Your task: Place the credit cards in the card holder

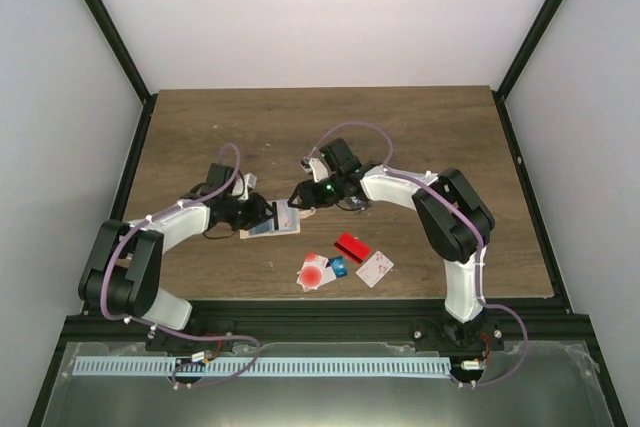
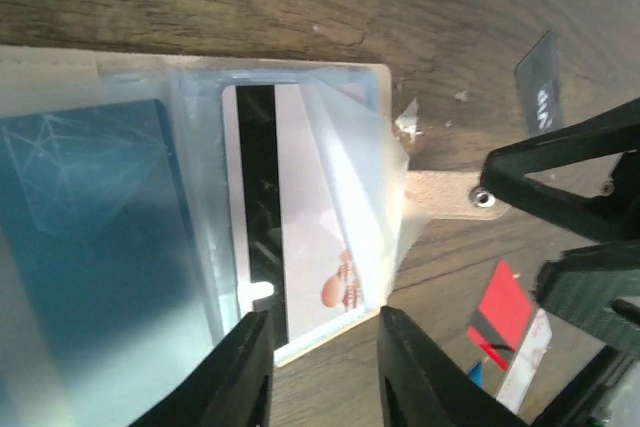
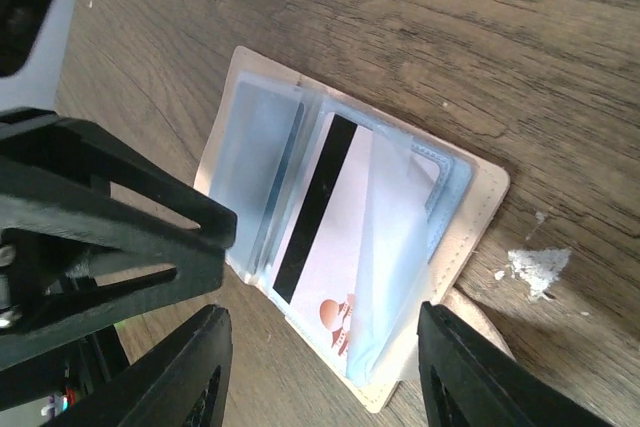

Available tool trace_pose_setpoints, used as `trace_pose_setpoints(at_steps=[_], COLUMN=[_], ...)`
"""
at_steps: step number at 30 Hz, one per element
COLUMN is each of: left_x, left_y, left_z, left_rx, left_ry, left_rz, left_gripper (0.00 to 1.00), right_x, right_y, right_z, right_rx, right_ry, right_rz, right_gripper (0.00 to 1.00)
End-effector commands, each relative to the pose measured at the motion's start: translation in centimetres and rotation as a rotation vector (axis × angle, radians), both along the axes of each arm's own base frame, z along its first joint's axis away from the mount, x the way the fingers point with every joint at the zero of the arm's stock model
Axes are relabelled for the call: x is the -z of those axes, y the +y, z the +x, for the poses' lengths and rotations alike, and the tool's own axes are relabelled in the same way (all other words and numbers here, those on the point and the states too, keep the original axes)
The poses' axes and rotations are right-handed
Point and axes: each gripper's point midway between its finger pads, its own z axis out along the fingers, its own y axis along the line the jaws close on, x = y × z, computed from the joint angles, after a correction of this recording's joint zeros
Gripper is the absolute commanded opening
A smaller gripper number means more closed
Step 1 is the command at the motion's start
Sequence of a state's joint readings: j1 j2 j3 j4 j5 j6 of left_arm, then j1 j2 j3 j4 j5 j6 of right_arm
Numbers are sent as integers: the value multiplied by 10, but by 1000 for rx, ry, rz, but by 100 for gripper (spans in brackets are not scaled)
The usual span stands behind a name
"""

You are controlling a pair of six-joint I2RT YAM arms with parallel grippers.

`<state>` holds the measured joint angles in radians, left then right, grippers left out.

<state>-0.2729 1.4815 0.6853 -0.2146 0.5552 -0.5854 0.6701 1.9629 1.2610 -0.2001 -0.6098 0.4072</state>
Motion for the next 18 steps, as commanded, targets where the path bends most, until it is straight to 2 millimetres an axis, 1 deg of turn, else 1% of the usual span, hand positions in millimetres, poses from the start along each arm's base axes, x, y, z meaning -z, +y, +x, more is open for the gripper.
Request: trace_pose_setpoints(at_steps=[1, 3, 7, 12, 18], left_x=[10, 14, 24, 34, 46], left_y=[4, 3, 1, 0, 2], left_z=[3, 7, 12, 15, 8], left_rx=[7, 14, 27, 33, 44], left_ry=[-12, -16, -9, -5, 18], left_rz=[91, 116, 142, 171, 189], left_gripper=[23, 15, 8, 4, 4], right_x=[-19, -17, -13, 1, 17], right_y=[10, 11, 14, 19, 18], right_z=[8, 12, 17, 21, 20], right_rx=[1, 13, 19, 18, 22], right_ry=[-17, -7, 17, 48, 81], right_rz=[54, 63, 83, 77, 54], right_gripper=[53, 52, 52, 51, 49])
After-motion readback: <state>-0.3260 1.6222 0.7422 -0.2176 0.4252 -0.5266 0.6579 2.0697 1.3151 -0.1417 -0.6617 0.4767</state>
